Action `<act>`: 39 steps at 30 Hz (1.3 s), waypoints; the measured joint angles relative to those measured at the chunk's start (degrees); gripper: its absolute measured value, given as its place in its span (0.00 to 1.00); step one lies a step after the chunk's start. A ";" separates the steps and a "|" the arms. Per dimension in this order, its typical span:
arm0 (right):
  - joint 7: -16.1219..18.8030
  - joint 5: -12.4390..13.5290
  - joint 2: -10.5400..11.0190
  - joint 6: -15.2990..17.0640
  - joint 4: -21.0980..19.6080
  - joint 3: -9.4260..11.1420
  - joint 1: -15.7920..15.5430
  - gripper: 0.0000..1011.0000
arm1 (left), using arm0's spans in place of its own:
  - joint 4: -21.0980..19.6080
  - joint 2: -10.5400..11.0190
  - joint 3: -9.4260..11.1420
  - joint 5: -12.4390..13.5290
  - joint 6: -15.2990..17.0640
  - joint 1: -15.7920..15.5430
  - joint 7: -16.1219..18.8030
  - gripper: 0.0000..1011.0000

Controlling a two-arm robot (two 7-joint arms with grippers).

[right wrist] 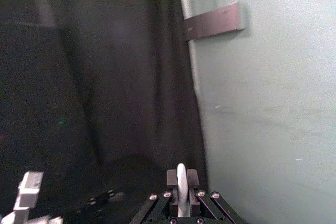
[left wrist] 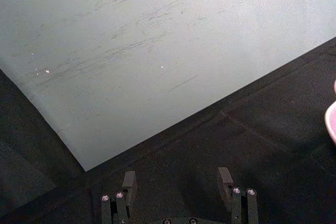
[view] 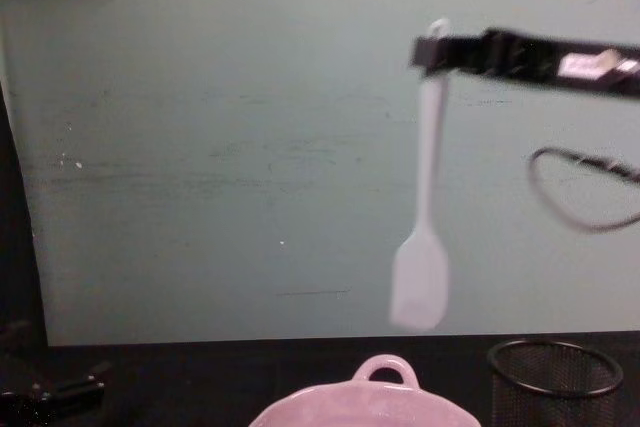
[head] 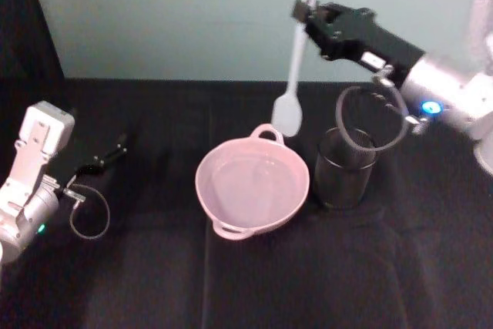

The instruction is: Use the one hand to pick up the spoon and stir the clear water in the bowl.

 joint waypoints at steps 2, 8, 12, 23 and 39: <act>1.85 -0.73 -1.67 -1.06 2.71 -2.02 0.70 0.12 | 0.00 0.00 0.00 0.00 0.00 0.00 0.00 1.00; 5.09 -3.11 -4.59 -4.02 8.36 -5.66 1.11 0.11 | 0.00 0.01 0.00 0.00 0.00 0.00 0.00 1.00; 6.35 -4.30 -5.24 -5.06 9.91 -6.83 0.37 0.11 | 0.00 0.00 0.00 0.00 0.00 0.00 0.00 1.00; 8.39 -5.12 -8.50 -7.08 14.58 -7.70 -0.48 0.12 | 0.00 0.00 0.00 0.00 0.00 0.00 0.00 1.00; 10.60 -6.39 -14.66 -12.41 29.35 -5.48 5.48 0.11 | 0.00 0.00 0.00 0.00 0.00 0.00 0.00 1.00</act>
